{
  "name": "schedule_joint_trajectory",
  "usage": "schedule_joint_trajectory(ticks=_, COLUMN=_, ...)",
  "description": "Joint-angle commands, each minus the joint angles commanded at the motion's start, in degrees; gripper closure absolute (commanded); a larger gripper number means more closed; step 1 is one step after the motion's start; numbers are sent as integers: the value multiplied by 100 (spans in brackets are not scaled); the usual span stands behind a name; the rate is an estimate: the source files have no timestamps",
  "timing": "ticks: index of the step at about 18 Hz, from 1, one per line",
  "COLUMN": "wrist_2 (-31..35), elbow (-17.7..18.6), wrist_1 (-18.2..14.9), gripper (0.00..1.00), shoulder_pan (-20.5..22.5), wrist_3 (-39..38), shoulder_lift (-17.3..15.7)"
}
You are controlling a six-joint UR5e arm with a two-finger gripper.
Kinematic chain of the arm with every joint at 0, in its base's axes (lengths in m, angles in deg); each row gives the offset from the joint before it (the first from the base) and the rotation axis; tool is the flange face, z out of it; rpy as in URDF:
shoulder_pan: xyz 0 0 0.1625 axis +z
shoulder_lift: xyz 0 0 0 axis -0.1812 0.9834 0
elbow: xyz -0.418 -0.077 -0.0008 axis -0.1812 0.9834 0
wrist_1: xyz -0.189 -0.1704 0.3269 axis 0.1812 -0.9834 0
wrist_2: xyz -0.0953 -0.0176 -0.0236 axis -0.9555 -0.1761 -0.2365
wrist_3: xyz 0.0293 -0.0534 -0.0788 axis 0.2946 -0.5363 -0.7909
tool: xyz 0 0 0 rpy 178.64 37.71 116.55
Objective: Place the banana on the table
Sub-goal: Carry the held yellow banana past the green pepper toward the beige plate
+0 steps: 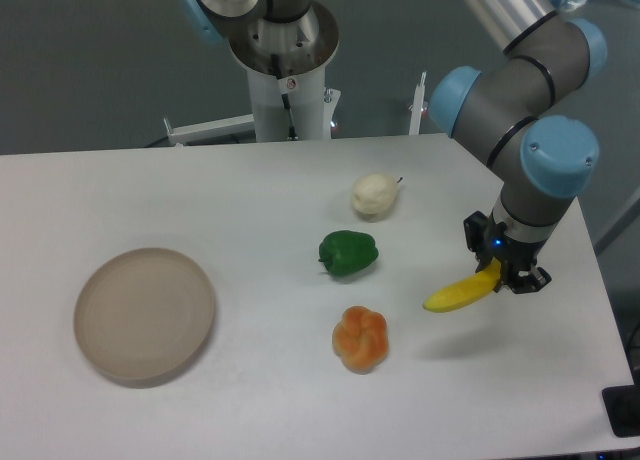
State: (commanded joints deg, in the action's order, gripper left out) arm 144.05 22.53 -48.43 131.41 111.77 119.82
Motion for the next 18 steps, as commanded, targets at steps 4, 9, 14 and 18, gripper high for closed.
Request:
schedule_joint_trajectory(ticks=4, wrist_2=9, elbow=-27, wrist_1=-96, gripper=88, shoulder_pan=-61, wrist_3=-218, shoulder_lift=-44)
schedule_joint_trajectory(ticks=9, wrist_2=-9, elbow=-9, wrist_1=-702, gripper=90, shoulder_pan=-693, wrist_3=-1737, shoulder_lift=-342)
schedule_joint_trajectory(ticks=14, wrist_2=-53, elbow=88, wrist_1=-782, gripper=91, shoulder_pan=-1326, wrist_3=-3109, shoulder_lift=-466)
schedule_joint_trajectory(ticks=18, wrist_2=-88, elbow=272, wrist_1=-783, gripper=91, shoulder_pan=-1818, wrist_3=-4804, shoulder_lift=-554)
